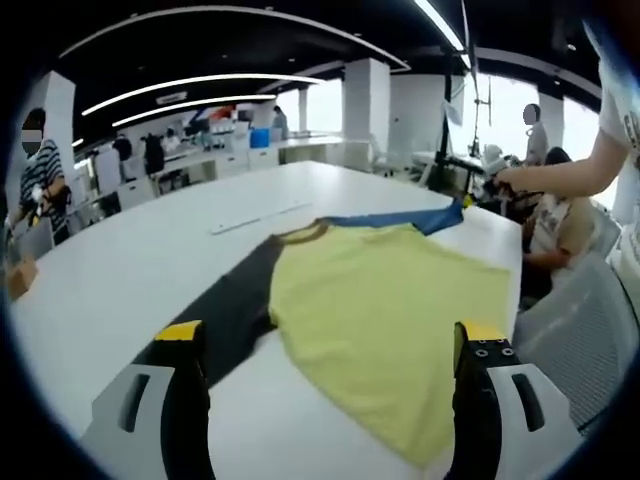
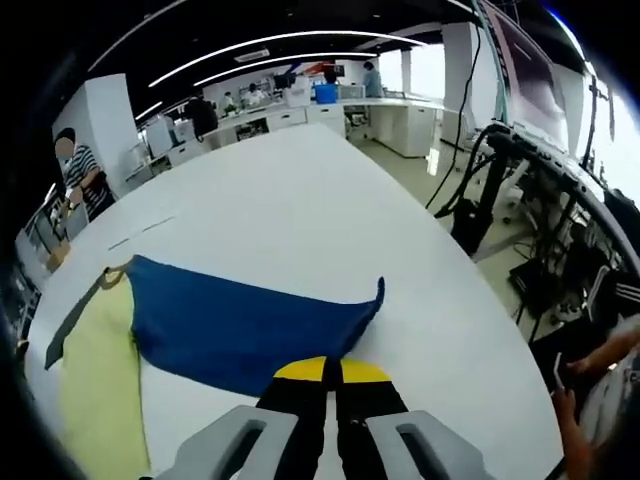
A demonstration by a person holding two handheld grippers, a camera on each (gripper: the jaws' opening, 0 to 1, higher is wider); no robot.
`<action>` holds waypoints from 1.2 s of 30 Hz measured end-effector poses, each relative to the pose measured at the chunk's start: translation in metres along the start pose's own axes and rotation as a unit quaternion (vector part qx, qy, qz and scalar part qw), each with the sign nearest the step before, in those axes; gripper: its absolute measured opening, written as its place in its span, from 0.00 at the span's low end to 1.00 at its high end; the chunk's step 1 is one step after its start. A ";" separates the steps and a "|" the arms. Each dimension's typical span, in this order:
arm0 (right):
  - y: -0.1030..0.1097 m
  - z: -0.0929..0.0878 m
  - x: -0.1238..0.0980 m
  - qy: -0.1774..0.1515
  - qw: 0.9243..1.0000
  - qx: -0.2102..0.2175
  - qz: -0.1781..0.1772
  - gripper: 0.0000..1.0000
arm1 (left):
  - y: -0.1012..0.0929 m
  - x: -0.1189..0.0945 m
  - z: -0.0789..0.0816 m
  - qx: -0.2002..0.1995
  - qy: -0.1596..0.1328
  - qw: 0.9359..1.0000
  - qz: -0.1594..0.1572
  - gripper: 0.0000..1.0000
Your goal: Fold the garment on the visible template until the final outline fits inside the template.
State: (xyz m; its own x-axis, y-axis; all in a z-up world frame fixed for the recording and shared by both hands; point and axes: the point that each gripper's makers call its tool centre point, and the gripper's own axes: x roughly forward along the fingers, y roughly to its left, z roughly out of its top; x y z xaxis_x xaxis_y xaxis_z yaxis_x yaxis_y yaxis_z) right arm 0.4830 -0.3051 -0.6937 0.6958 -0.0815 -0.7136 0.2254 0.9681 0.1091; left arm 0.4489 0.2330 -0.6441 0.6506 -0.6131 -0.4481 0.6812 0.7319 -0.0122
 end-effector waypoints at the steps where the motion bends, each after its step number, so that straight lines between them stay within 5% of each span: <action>1: 0.003 0.003 0.001 -0.003 1.000 0.000 0.004 0.00 | 0.000 -0.001 -0.001 0.000 0.001 1.000 0.001 0.99; 16: 0.060 0.034 0.012 -0.020 0.997 -0.037 0.069 0.00 | 0.002 -0.014 -0.001 -0.008 0.000 1.000 0.018 0.99; 36: 0.132 0.045 0.017 -0.006 0.986 -0.107 0.125 0.00 | -0.007 -0.025 -0.004 -0.005 0.006 1.000 0.022 0.99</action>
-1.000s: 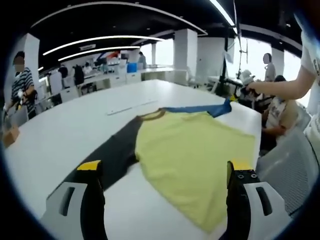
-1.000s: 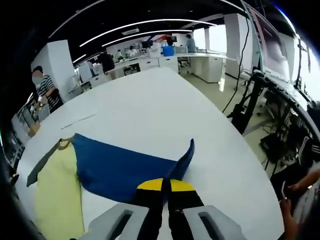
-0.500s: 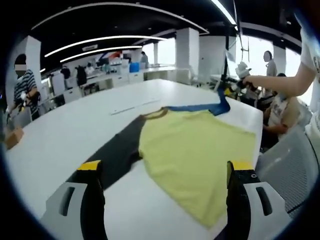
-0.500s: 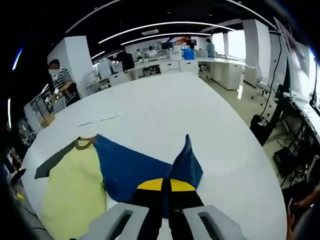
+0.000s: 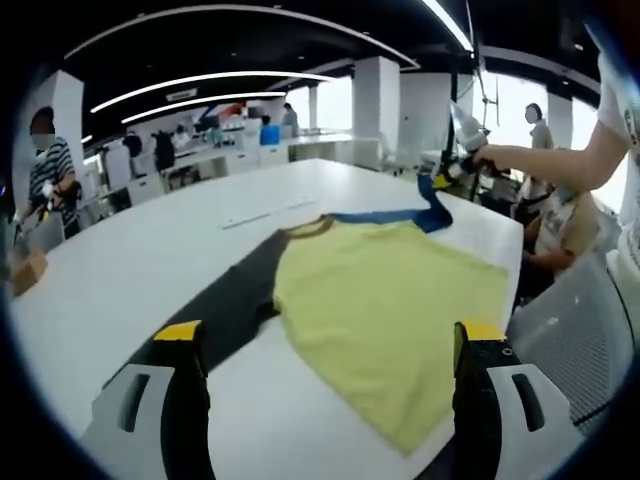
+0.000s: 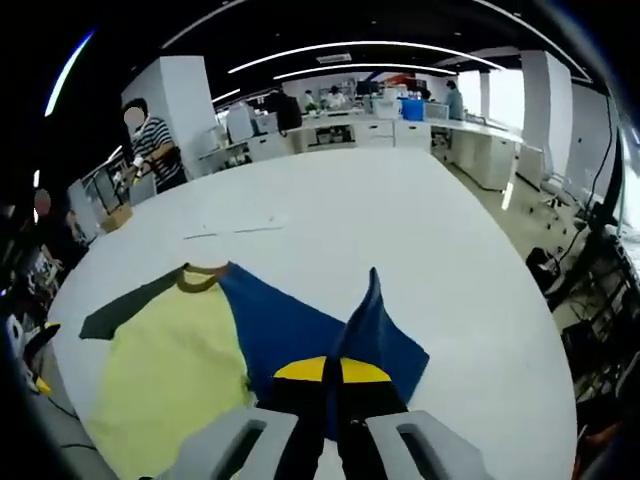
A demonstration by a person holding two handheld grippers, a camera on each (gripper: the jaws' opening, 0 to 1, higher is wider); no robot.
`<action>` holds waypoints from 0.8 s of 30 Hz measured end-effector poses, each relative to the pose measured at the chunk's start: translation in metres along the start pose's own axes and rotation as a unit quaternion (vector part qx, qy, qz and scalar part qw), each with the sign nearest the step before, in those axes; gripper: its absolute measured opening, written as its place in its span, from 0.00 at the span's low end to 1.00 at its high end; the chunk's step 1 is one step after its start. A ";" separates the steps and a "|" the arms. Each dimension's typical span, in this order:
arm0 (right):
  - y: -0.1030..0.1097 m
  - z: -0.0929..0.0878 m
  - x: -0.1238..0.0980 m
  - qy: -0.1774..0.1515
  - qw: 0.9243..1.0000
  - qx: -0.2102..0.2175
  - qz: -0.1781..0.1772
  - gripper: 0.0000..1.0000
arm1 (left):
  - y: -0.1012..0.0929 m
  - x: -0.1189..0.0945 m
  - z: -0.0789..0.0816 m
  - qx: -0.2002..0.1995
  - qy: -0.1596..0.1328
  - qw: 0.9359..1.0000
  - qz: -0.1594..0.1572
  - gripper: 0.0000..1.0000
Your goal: Fold the garment on the visible template until the final outline fits inside the template.
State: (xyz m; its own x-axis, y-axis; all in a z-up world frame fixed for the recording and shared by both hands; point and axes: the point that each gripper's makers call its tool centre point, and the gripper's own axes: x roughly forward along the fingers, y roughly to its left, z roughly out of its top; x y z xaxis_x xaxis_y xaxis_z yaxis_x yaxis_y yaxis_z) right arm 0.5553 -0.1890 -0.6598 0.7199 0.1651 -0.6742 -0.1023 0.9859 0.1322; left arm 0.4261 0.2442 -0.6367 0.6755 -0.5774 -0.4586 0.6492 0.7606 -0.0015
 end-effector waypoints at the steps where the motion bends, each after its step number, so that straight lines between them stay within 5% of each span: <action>1: 0.003 0.001 0.001 0.001 1.000 -0.004 0.003 0.00 | 0.000 0.000 -0.001 0.000 0.001 1.000 0.001 0.99; 24: 0.067 0.037 0.021 0.015 0.996 -0.068 0.061 0.00 | -0.003 -0.011 0.002 0.019 -0.011 1.000 0.004 0.99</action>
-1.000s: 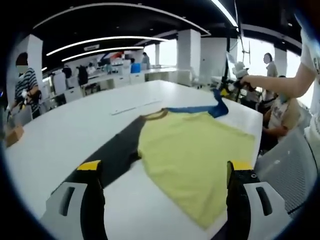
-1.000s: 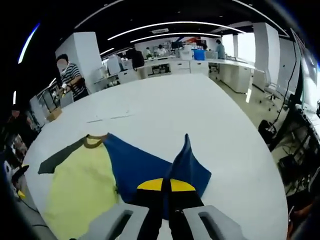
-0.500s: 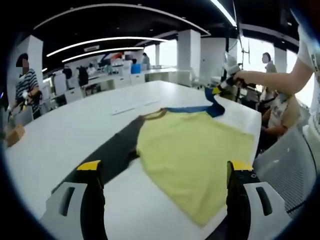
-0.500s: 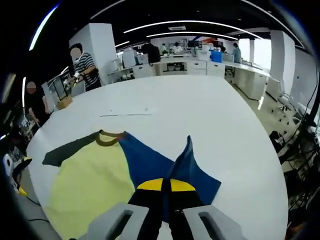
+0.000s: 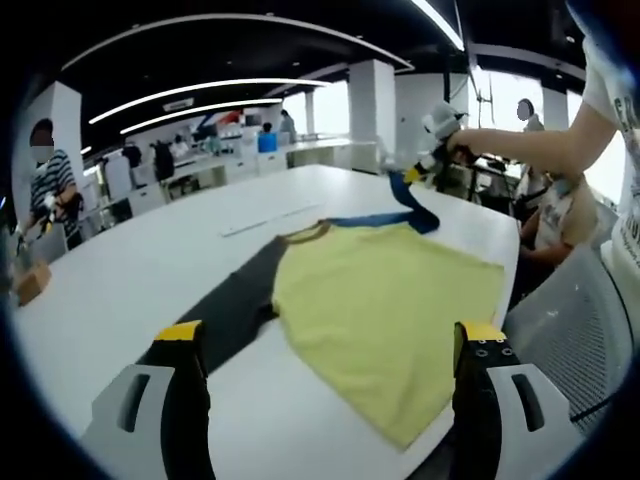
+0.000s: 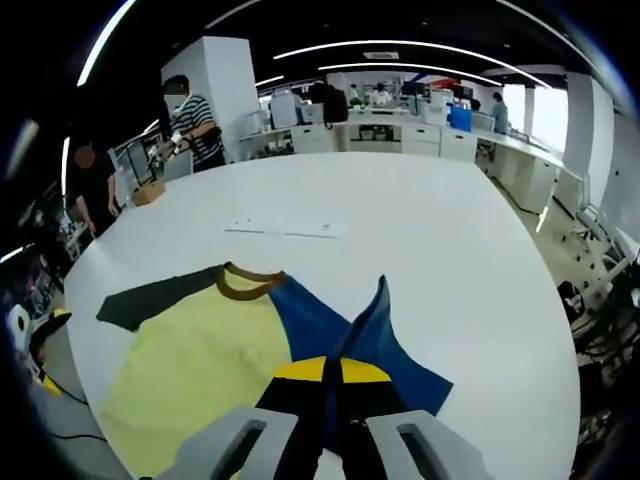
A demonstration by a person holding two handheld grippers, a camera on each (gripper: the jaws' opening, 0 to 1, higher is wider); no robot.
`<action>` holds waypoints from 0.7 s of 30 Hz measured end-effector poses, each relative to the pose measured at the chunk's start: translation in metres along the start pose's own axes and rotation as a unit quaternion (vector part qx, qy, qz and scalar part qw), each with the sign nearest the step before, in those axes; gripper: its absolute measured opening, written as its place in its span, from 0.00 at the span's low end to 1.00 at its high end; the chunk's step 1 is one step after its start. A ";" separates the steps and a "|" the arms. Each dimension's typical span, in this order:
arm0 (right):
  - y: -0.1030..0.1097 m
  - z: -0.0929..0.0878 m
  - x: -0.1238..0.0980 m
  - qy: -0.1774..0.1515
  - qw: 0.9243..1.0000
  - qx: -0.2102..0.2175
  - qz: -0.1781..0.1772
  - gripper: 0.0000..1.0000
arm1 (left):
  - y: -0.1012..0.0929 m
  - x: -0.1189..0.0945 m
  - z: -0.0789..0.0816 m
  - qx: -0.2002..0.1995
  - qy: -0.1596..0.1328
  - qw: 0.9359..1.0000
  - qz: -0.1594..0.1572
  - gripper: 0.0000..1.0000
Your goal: Fold the garment on the visible template until the final outline fits inside the template.
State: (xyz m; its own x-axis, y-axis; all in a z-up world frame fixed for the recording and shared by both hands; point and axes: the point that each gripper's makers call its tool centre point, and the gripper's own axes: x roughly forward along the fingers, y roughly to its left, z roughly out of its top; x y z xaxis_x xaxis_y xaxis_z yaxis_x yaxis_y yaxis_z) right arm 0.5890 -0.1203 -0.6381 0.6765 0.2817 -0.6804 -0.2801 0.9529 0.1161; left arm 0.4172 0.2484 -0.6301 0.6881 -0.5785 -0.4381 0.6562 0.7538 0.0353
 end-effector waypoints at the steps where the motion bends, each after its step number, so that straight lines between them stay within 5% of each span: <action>1: -0.002 0.002 0.002 0.001 1.000 -0.002 0.004 0.00 | 0.000 0.000 0.000 0.000 0.000 1.000 0.000 0.99; 12: 0.015 0.026 0.022 0.009 0.999 -0.030 0.027 0.00 | -0.004 0.003 0.001 0.002 -0.008 1.000 -0.007 0.99; 21: 0.057 0.030 0.029 0.009 0.998 -0.048 0.038 0.00 | -0.006 0.003 -0.003 -0.006 -0.007 1.000 -0.009 0.99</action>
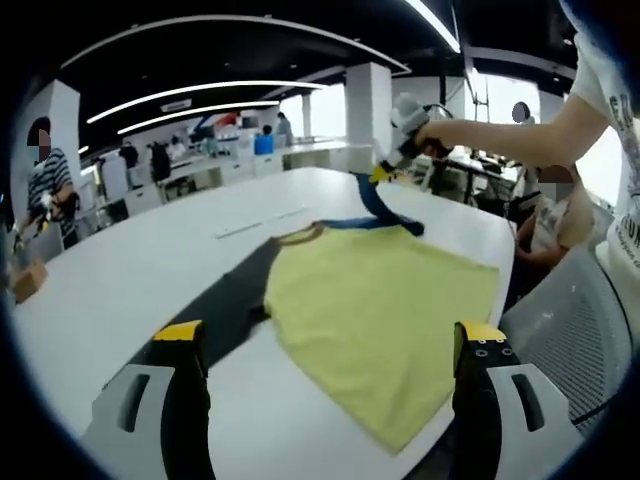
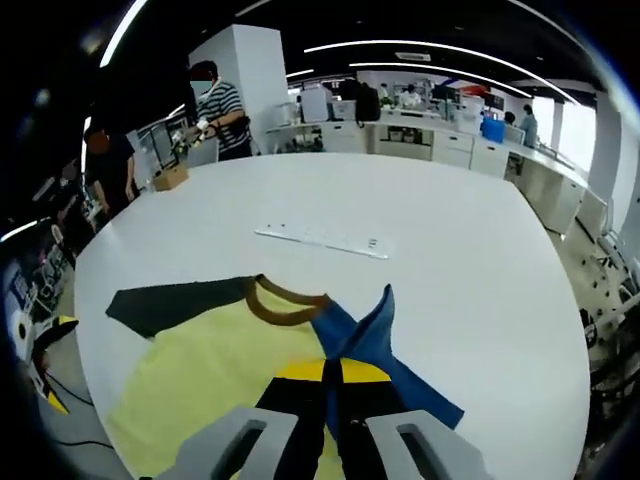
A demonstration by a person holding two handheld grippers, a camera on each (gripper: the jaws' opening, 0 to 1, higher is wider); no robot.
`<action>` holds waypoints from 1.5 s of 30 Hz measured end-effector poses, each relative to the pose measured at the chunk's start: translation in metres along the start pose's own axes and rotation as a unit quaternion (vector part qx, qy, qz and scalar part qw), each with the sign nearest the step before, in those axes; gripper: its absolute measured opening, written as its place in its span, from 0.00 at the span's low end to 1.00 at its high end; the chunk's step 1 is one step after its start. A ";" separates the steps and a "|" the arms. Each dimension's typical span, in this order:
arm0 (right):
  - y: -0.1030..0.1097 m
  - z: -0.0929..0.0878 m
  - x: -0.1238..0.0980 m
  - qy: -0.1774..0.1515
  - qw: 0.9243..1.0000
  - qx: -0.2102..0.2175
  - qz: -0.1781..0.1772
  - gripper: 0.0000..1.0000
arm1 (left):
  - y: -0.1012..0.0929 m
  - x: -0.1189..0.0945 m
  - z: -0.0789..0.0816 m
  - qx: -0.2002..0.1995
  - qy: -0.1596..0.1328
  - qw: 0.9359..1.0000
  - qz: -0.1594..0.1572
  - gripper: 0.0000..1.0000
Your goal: Fold the garment on the visible template until the final outline fits inside the template.
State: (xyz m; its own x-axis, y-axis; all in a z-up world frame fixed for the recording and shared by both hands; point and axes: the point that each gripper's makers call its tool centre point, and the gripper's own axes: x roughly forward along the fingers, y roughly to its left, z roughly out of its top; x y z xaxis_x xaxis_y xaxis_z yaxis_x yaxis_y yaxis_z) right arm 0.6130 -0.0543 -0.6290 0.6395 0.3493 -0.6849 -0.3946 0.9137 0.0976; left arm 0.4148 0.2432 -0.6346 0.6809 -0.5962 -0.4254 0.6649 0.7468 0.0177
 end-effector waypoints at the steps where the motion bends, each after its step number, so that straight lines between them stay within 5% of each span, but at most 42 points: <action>1: 0.005 0.002 0.001 0.000 1.000 -0.005 0.001 0.00 | 0.000 0.000 0.000 0.000 0.000 1.000 0.000 0.99; 15: 0.048 0.013 0.006 0.001 0.998 -0.056 0.006 0.00 | 0.003 -0.002 -0.005 -0.004 0.005 1.000 0.005 0.98; 24: 0.065 0.025 0.032 0.006 0.996 -0.086 0.030 0.00 | 0.000 -0.005 -0.007 -0.009 0.002 1.000 0.003 0.96; 45: 0.141 0.050 0.054 -0.028 0.982 -0.135 0.131 0.00 | -0.005 -0.006 -0.011 -0.020 0.001 1.000 -0.002 0.98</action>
State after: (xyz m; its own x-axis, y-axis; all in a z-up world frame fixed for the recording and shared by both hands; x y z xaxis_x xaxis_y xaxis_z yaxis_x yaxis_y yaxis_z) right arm 0.6246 0.1042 -0.6159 0.5246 0.5827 -0.6207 -0.7057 0.7055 0.0659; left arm 0.4044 0.2463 -0.6418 0.6778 -0.5983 -0.4273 0.6548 0.7556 -0.0193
